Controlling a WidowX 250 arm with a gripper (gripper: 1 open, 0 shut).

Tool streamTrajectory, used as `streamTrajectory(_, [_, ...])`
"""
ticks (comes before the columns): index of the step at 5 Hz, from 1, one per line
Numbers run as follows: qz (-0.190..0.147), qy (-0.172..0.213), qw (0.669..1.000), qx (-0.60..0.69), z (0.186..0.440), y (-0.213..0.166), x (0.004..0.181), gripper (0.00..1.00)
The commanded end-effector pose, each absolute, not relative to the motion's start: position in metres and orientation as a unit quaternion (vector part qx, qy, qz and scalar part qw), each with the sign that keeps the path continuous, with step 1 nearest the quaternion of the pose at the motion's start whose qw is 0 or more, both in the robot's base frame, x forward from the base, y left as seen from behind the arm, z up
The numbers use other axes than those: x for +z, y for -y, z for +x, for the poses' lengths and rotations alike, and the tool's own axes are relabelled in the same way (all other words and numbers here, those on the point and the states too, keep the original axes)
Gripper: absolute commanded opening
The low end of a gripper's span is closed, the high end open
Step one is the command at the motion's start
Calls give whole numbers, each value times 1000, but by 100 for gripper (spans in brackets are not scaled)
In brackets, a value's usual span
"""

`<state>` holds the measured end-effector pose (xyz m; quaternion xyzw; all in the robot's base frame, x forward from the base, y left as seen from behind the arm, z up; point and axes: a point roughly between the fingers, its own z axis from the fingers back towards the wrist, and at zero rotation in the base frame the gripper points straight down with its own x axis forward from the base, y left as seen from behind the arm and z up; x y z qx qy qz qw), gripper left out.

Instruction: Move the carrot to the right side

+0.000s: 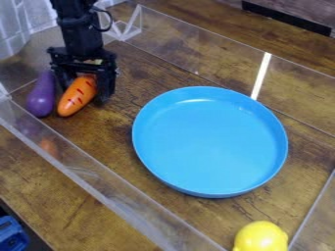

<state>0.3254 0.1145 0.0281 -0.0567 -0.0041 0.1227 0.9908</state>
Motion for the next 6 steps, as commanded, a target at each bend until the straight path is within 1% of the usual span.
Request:
streamTrajectory(1, [-46, 38, 993, 102, 333, -118, 39, 0])
streamTrajectory(3, [-45, 22, 997, 63, 323, -114, 27, 0])
streamTrajectory(5, [-42, 6, 998, 55, 319, -125, 24, 0])
streamTrajectory(6, [-42, -2, 998, 48, 309, -120, 22, 0])
